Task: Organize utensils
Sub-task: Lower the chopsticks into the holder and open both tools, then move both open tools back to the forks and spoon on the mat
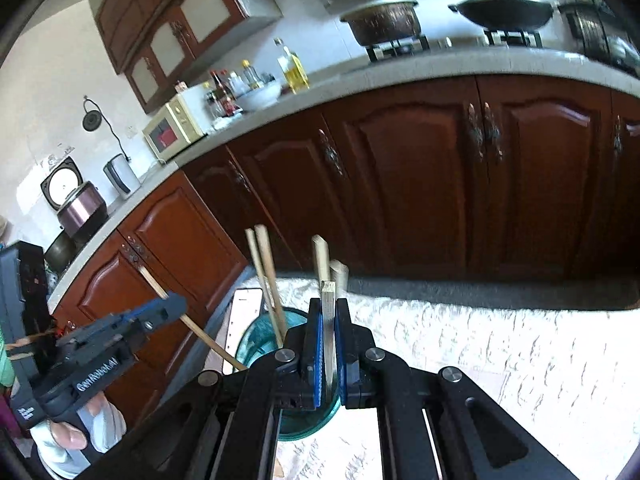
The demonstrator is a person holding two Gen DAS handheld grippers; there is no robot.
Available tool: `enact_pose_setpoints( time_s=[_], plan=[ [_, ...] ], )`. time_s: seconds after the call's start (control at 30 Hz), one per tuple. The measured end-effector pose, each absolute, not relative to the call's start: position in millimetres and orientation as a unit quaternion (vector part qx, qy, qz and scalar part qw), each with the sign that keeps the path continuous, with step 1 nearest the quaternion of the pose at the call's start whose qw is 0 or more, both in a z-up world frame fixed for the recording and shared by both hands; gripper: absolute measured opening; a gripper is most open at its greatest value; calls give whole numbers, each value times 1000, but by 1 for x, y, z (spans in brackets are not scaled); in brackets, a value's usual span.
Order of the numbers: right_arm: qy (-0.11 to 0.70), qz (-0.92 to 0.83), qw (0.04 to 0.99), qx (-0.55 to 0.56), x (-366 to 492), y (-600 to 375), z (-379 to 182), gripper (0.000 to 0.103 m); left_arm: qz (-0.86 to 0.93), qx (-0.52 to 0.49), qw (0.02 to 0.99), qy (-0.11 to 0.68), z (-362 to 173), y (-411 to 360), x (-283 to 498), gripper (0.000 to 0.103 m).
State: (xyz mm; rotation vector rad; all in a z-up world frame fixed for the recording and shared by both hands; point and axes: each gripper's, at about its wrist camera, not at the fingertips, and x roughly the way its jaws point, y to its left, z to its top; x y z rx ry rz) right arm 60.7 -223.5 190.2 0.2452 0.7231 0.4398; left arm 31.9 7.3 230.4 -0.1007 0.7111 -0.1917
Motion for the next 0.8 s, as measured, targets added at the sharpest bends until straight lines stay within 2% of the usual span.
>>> enact_pose_setpoints(
  time_s=[0.13,0.2,0.27,0.3,0.4,0.8],
  plan=[
    [356,214,900,134,64,-230,187,5,-91,-50,933,346,231,7,32,8],
    [358,210,900,133,64,-232,187,9,-94,-58,930,350,230,9,31,22],
    [360,208,901,128,62,-233,186,24,-96,-67,930,347,232,12,30,29],
    [360,207,901,127,61,-233,185,27,-96,-68,931,346,233,13,28,31],
    [363,209,900,122,56,-234,184,28,-97,-72,932,342,237,15,24,38],
    [354,205,908,90,27,-228,192,29,-80,-61,940,326,237,12,-3,45]
  ],
)
